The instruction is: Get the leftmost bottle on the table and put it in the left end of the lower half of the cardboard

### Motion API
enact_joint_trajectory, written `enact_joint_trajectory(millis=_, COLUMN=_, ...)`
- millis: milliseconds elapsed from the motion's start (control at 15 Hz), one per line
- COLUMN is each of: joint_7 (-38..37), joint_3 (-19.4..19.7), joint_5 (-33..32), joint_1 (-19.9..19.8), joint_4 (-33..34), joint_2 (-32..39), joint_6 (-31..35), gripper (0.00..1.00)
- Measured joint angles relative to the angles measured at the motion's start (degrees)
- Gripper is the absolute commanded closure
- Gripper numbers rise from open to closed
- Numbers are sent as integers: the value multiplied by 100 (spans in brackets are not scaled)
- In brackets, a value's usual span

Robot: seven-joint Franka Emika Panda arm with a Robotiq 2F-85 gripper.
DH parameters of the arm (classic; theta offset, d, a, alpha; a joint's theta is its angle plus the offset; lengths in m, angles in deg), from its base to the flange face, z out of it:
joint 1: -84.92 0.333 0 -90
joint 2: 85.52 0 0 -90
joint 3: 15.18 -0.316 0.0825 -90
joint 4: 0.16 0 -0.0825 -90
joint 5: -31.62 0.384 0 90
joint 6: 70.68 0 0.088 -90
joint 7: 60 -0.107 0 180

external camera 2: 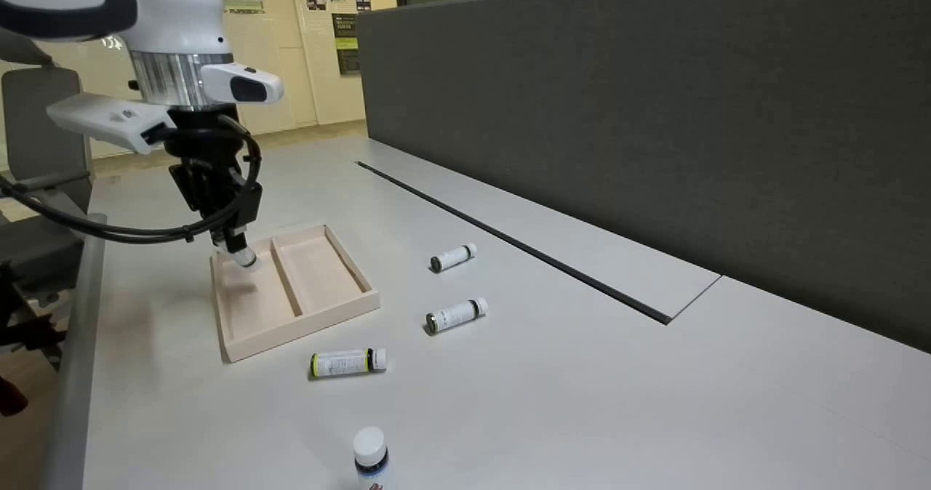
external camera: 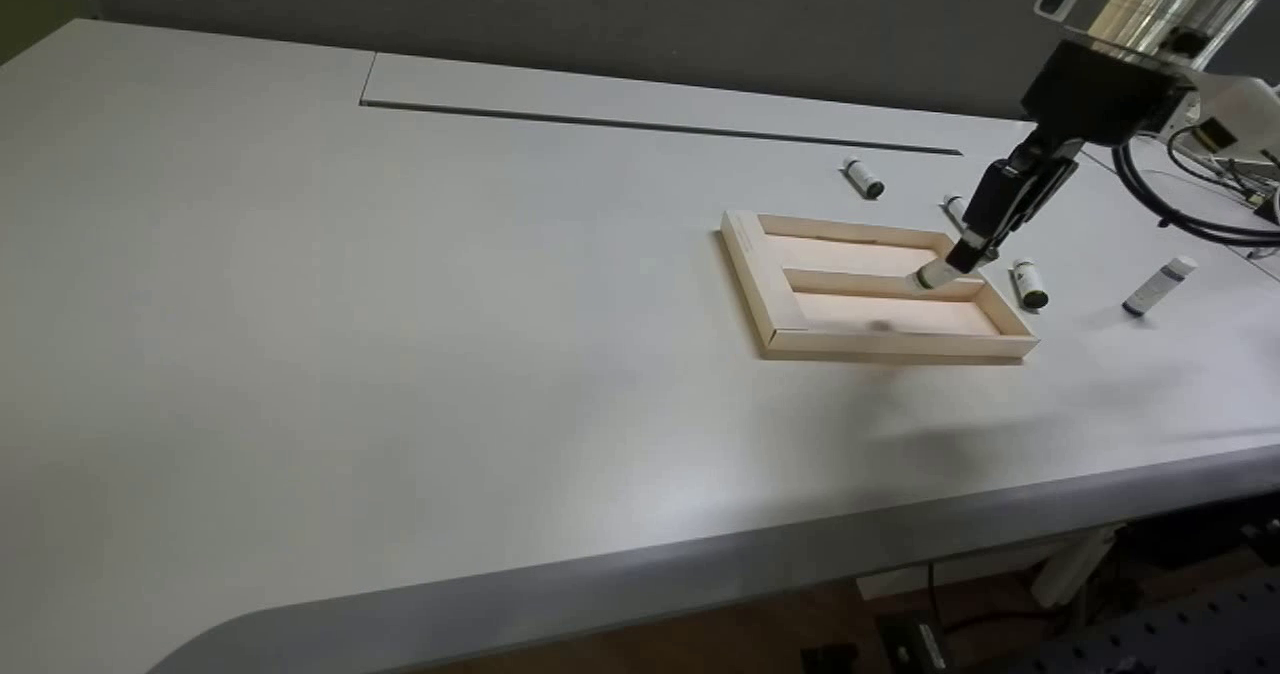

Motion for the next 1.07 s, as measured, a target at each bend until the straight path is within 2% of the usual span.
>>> enact_joint_trajectory(millis=400, joint_7=3, joint_3=-349, joint_5=22, joint_1=-55, joint_4=156, joint_2=414, joint_6=352, gripper=93)
enact_joint_trajectory(millis=800, joint_7=-23, joint_3=-601, joint_5=-47, joint_1=-153, joint_4=96, joint_2=884, joint_6=1523, gripper=93)
enact_joint_trajectory(millis=867, joint_7=-78, joint_3=-631, joint_5=-108, joint_1=-173, joint_4=79, joint_2=934, joint_6=1687, gripper=48)
enact_joint_trajectory(millis=933, joint_7=-152, joint_3=-641, joint_5=-212, joint_1=-181, joint_4=66, joint_2=947, joint_6=1753, gripper=46)
enact_joint_trajectory(millis=1067, joint_7=-309, joint_3=-655, joint_5=-425, joint_1=-197, joint_4=47, joint_2=969, joint_6=1763, gripper=35)
